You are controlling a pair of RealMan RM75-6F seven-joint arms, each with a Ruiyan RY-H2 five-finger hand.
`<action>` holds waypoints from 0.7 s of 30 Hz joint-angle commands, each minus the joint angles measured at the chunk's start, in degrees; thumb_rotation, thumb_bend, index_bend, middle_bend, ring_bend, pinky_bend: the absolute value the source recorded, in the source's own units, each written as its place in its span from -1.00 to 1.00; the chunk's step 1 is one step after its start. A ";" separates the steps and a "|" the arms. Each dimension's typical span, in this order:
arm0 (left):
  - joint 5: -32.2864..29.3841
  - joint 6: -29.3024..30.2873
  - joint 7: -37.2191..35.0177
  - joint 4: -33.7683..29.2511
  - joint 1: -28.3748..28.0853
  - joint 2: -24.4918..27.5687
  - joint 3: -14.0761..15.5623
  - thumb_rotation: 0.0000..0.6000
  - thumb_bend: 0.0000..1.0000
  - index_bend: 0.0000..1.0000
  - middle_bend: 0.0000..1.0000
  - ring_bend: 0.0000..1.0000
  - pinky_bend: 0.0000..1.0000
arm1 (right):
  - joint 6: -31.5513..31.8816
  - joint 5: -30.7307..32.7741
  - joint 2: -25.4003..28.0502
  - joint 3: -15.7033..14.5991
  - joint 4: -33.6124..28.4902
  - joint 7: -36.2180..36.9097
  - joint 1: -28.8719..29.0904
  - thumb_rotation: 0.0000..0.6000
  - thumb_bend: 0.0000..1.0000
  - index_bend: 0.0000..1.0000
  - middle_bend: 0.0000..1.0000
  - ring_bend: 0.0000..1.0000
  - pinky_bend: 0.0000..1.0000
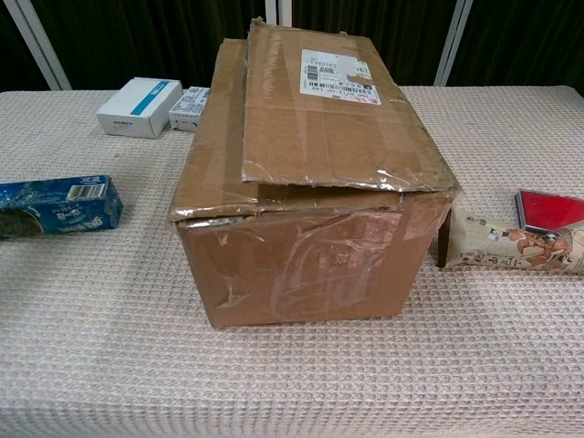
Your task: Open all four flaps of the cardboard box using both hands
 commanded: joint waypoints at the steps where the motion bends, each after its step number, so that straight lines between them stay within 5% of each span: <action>1: 0.03 0.11 0.14 -0.17 -0.10 0.17 0.04 -0.87 -0.76 -0.91 -0.82 -0.86 -0.68 | 0.15 0.15 -0.12 -0.10 0.04 0.13 0.20 1.00 -0.65 -1.00 -1.00 -1.00 -1.00; 14: 0.75 0.37 0.78 -0.69 -0.02 1.35 1.40 -0.92 -0.76 -0.91 -0.82 -0.86 -0.68 | -1.64 -1.51 1.53 -2.09 -2.83 -0.82 2.06 1.00 -0.54 -1.00 -0.99 -1.00 -1.00; 17: 0.51 0.58 3.54 0.00 0.20 1.64 1.64 -0.92 -0.74 -0.91 -0.82 -0.86 -0.68 | -5.97 -1.78 4.09 -3.50 -8.86 -1.23 3.07 1.00 -0.46 -1.00 -0.94 -1.00 -1.00; 21: -0.60 1.00 15.73 1.73 0.56 2.14 1.88 -0.86 -0.74 -0.91 -0.82 -0.86 -0.68 | -12.90 -4.51 10.57 -3.92 -22.49 -7.51 6.61 1.00 -0.31 -1.00 -0.76 -1.00 -1.00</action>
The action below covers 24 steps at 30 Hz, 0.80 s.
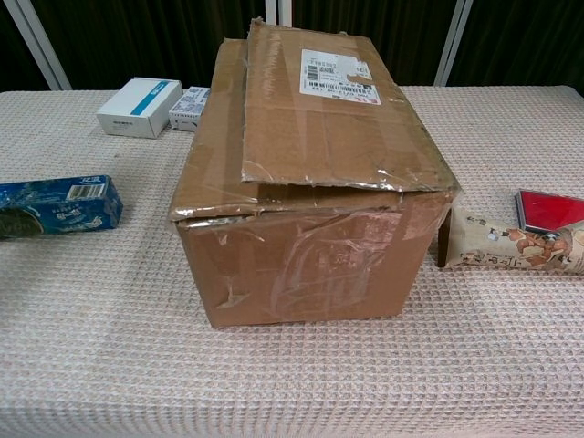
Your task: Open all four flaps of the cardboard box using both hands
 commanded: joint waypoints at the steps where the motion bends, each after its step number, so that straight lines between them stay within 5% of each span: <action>1: -1.44 1.02 14.08 2.13 0.57 0.39 0.15 -0.79 -0.74 -0.90 -0.82 -0.86 -0.68 | -9.50 -3.04 7.91 -0.74 -16.03 -8.05 4.59 1.00 -0.20 -1.00 -0.68 -1.00 -1.00; 3: -3.04 2.90 22.37 2.70 1.33 -0.51 -0.38 -0.47 -0.73 -0.88 -0.79 -0.85 -0.67 | -14.78 -4.29 10.82 0.09 -22.93 -13.23 7.43 1.00 0.13 -0.95 -0.55 -1.00 -1.00; 6: -4.72 3.68 28.54 2.53 2.21 -1.10 -0.30 -0.24 -0.73 -0.86 -0.77 -0.84 -0.67 | -24.59 -4.04 13.79 1.78 -30.84 -21.06 11.96 1.00 0.25 -0.82 -0.49 -1.00 -1.00; 14: -7.17 3.72 36.56 3.06 3.51 -1.60 0.28 -0.23 -0.73 -0.86 -0.77 -0.84 -0.67 | -54.11 12.64 16.26 8.04 -44.63 -44.04 23.21 1.00 0.17 -0.81 -0.46 -1.00 -1.00; 20: -7.97 2.58 36.43 3.69 4.10 -1.64 0.80 -0.26 -0.73 -0.87 -0.77 -0.84 -0.67 | -58.38 23.51 13.50 9.70 -46.93 -51.31 26.09 1.00 0.26 -0.92 -0.43 -1.00 -1.00; 24: -7.96 2.10 35.63 4.03 4.33 -1.61 0.99 -0.27 -0.73 -0.87 -0.76 -0.84 -0.67 | -59.43 28.43 12.45 10.08 -47.43 -51.29 27.39 1.00 0.72 -0.98 -0.40 -1.00 -1.00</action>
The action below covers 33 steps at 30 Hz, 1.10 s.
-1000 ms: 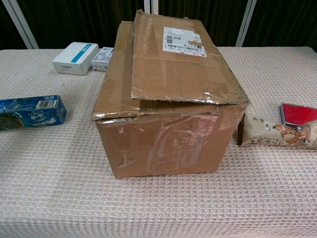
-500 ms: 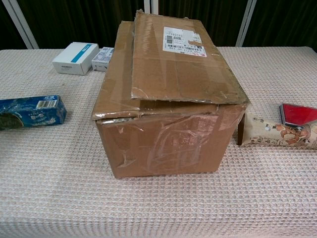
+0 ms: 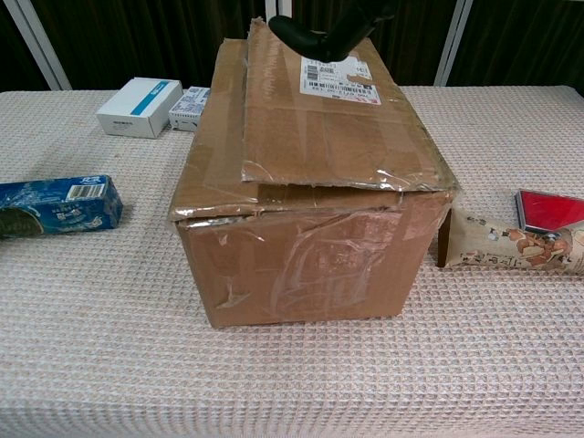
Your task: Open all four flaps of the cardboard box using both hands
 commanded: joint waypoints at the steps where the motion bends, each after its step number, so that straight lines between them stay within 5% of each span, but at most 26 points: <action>1: 0.09 -0.13 -0.09 0.29 0.15 0.00 0.13 -0.26 -0.73 -0.87 -0.76 -0.84 -0.67 | -2.70 5.46 -1.15 1.61 -1.87 -1.10 2.96 1.00 0.80 -0.98 -0.39 -1.00 -1.00; 23: 0.67 -0.53 0.23 1.05 0.38 -0.28 0.05 -0.32 -0.74 -0.87 -0.77 -0.84 -0.67 | -5.91 19.28 -2.85 -2.55 1.13 -3.88 10.25 1.00 1.00 -0.99 -0.21 -1.00 -1.00; 33: 0.66 -0.66 0.55 0.48 0.49 0.30 -0.09 -0.32 -0.73 -0.87 -0.77 -0.84 -0.67 | -3.38 18.74 -0.02 -2.69 -0.32 -1.95 9.98 1.00 1.00 -1.00 0.14 -0.89 -1.00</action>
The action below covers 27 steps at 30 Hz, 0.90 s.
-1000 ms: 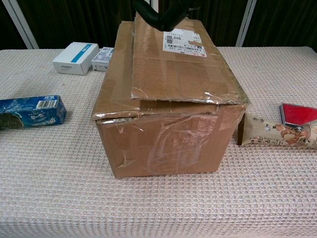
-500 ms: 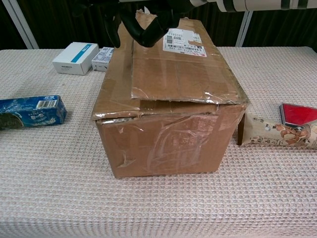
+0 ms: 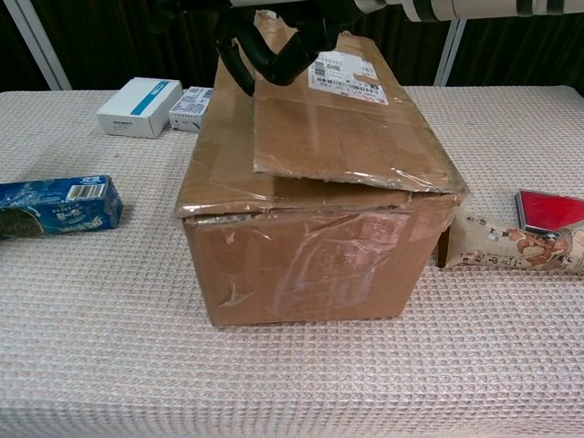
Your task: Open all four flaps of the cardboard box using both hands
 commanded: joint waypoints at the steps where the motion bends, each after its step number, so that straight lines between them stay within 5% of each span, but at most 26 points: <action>1: -0.01 -0.13 0.03 -0.01 0.01 -0.03 0.05 -0.32 -0.73 -0.87 -0.77 -0.84 -0.67 | 0.99 -0.47 1.55 0.15 -0.85 0.95 -0.56 1.00 1.00 -1.00 0.15 -0.89 -1.00; 13: 0.11 -1.20 0.40 -0.47 -0.72 -0.21 -0.15 -0.34 -0.74 -0.87 -0.76 -0.84 -0.67 | 4.11 -2.00 13.66 1.00 -7.96 6.18 -5.16 1.00 1.00 -1.00 0.23 -0.83 -1.00; 27: 0.06 -3.07 2.10 -2.00 -2.00 -0.82 -0.08 -0.36 -0.73 -0.87 -0.77 -0.84 -0.67 | 7.49 -11.51 25.67 1.70 -10.97 19.74 -13.56 1.00 1.00 -1.00 0.20 -0.82 -1.00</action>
